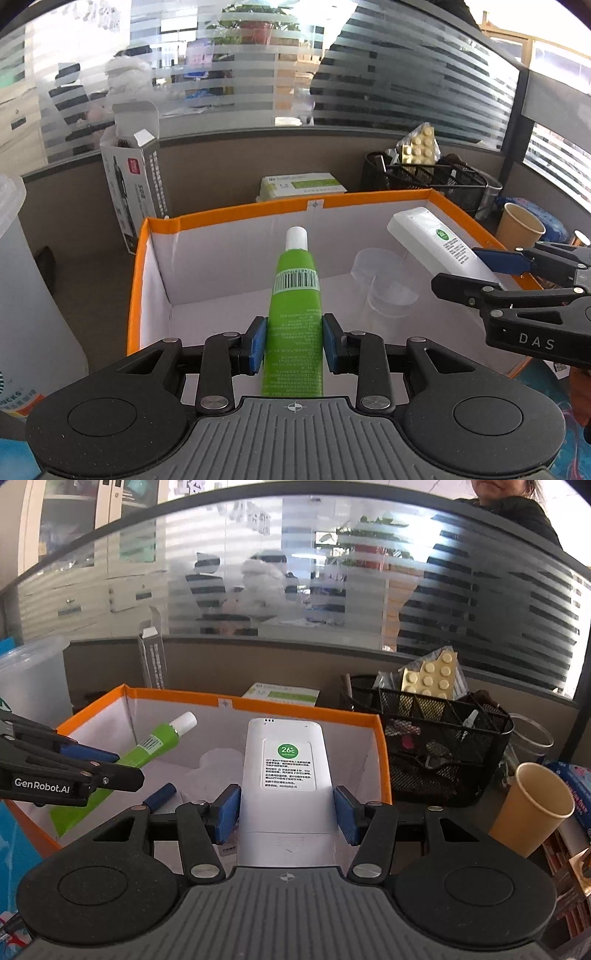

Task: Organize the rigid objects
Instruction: 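Lift green tube and white device and carry both over orange box, then lower items into orange box and open both grippers to release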

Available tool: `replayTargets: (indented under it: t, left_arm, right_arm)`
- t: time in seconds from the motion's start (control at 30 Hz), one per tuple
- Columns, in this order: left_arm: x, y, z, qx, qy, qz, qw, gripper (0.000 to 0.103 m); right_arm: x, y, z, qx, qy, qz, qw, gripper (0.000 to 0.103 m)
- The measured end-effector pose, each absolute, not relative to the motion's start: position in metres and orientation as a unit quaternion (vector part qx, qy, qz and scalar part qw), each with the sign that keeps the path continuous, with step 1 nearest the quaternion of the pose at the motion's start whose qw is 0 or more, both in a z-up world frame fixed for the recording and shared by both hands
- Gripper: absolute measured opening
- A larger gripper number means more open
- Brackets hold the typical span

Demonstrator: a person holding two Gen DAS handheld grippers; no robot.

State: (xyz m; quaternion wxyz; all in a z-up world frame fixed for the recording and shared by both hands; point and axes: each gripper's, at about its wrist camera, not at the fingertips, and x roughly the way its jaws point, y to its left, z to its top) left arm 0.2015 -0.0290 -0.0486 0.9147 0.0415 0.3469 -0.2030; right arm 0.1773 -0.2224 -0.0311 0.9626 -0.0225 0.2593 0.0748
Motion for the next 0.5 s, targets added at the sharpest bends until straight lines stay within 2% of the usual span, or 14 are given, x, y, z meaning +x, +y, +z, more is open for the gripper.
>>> replayTargets:
  t: [0.5]
  left_arm:
    - [0.208,-0.034,-0.055,0.049,0.374,-0.192,0.906,0.030]
  right_arm:
    - [0.189,-0.213,-0.031,-0.095,0.301,0.061,0.947,0.051]
